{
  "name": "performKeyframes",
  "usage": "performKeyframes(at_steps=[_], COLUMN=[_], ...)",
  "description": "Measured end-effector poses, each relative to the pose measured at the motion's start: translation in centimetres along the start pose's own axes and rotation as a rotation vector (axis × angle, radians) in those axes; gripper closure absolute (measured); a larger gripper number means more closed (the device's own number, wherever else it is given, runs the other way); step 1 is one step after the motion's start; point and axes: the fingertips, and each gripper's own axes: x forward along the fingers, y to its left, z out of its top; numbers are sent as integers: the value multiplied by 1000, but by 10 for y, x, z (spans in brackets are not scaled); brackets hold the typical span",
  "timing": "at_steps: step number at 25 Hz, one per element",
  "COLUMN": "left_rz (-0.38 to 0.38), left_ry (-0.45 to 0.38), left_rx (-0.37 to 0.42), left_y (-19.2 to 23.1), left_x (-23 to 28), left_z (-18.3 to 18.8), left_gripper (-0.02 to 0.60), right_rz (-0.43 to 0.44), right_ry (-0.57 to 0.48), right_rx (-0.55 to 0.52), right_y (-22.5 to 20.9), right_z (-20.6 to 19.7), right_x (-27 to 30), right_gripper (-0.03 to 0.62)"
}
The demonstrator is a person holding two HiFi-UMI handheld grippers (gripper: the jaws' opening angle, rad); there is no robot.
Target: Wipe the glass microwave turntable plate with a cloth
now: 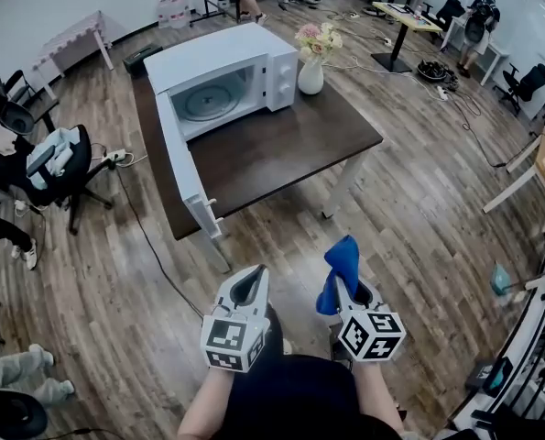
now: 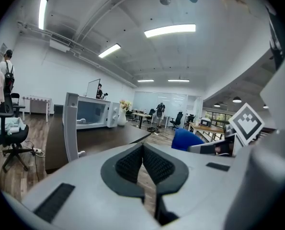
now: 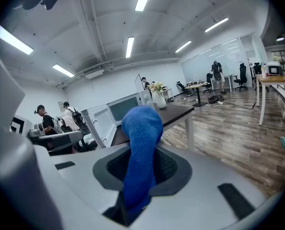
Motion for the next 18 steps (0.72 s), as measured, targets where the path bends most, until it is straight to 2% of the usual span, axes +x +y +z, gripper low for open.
performKeyframes(at_steps=[10,18], left_rz=[-30,-43], left_ry=[25,15], left_rx=[-1,-8], left_y=[17,61], left_x=[73,157], left_z=[10,54], left_gripper=[577,577], right_rz=[-6,-8], right_ry=[20,27], right_rx=[40,39], right_y=[-27,-42], right_z=[21,81], right_x=[53,136], right_gripper=[525,525])
